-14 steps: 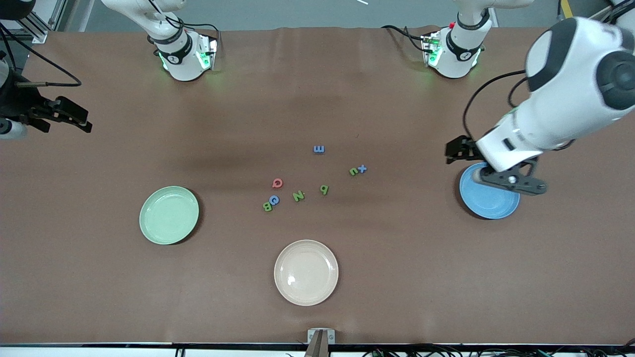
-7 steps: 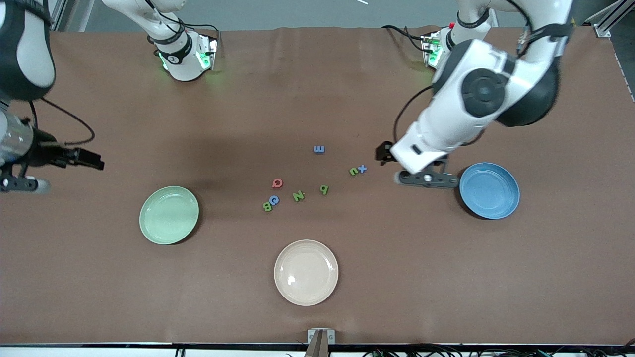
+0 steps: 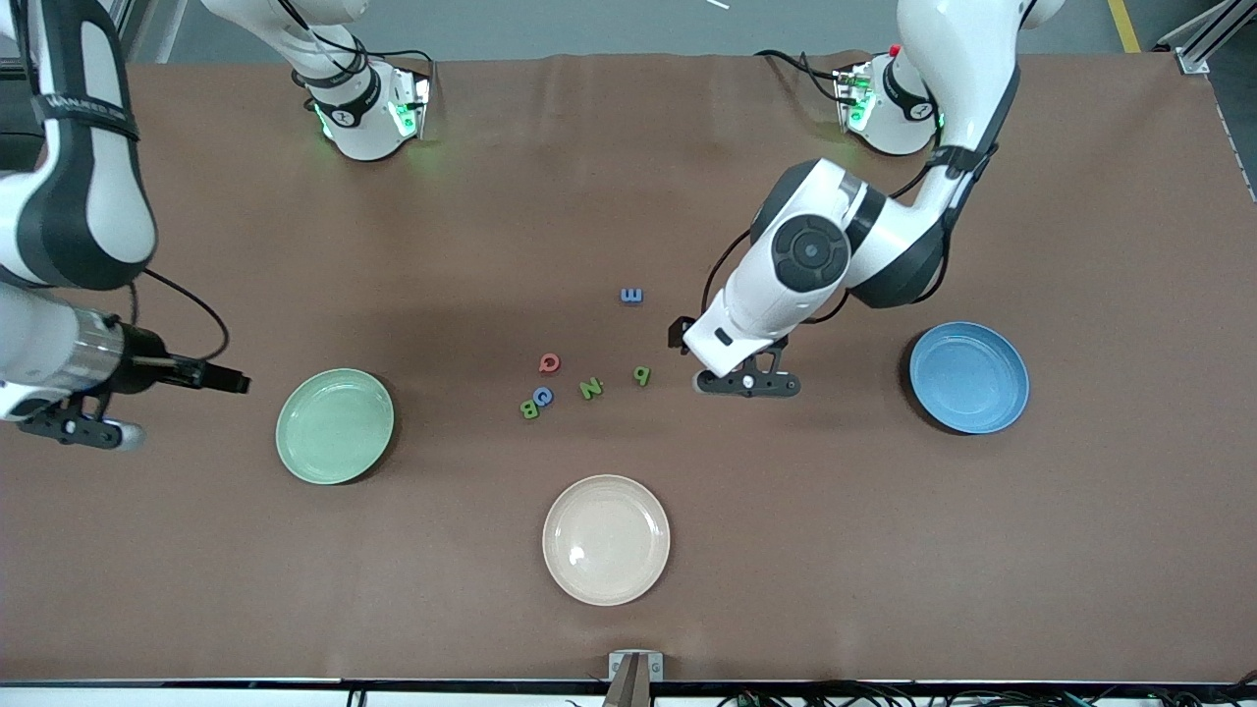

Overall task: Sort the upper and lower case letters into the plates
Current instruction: 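Reach the right gripper to green B while the left gripper reaches green b, then grasp green B with the right gripper while the left gripper grasps b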

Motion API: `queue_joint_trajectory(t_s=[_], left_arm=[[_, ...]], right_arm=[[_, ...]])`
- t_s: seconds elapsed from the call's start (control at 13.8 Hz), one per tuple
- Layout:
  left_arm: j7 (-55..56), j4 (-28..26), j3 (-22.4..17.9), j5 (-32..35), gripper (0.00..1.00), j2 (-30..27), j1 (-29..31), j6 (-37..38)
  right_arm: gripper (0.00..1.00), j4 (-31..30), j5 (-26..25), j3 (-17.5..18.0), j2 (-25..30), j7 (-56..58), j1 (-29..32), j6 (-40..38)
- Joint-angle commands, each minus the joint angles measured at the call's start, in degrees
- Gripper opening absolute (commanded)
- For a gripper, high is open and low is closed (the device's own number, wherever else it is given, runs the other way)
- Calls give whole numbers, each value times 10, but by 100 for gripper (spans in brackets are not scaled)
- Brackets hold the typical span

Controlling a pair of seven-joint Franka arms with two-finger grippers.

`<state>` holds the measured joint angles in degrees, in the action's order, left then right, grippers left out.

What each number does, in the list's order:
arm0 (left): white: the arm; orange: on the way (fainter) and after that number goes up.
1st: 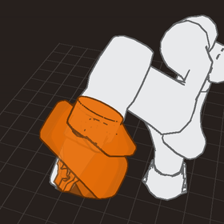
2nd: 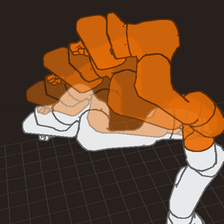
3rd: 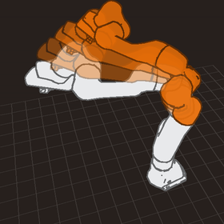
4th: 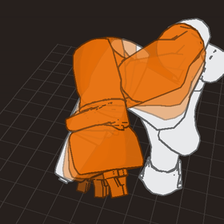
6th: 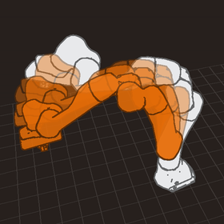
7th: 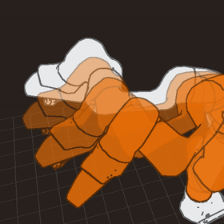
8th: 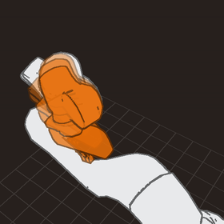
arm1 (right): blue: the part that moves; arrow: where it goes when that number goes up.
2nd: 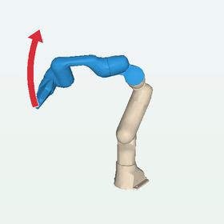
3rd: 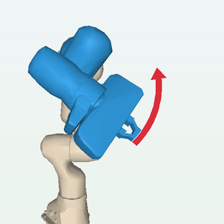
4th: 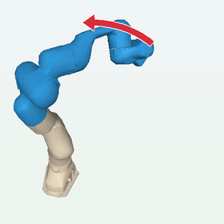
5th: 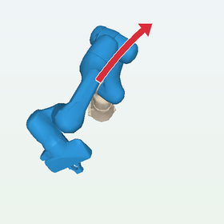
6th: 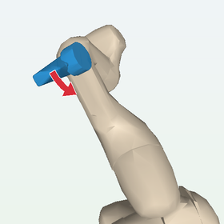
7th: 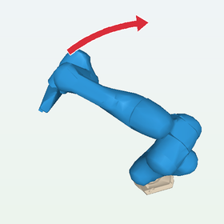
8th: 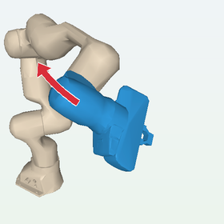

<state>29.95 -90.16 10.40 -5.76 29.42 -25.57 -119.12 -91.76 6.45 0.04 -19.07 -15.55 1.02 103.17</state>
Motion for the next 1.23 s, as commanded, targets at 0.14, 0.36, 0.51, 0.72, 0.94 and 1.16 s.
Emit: queue_joint_trajectory(t_s=[0.14,0.36,0.51,0.72,0.94,1.16], left_arm=[[48,9,-8,35,95,59,-50,-61],[93,15,-8,104,95,90,-82,-71],[95,15,-6,127,94,103,-92,-72],[96,15,-9,128,91,117,-108,-102],[95,17,-9,127,90,139,-109,-152],[88,20,-12,128,90,152,-113,-168]], right_arm=[[100,-7,7,0,-41,-295,-92,66],[100,-4,3,0,-81,-437,-144,125],[100,-6,0,-1,-105,-515,-183,166],[100,-7,1,-1,-145,-592,-224,227],[100,-7,-2,-2,-178,-654,-254,267],[95,-9,-6,-2,-195,-673,-270,288]])
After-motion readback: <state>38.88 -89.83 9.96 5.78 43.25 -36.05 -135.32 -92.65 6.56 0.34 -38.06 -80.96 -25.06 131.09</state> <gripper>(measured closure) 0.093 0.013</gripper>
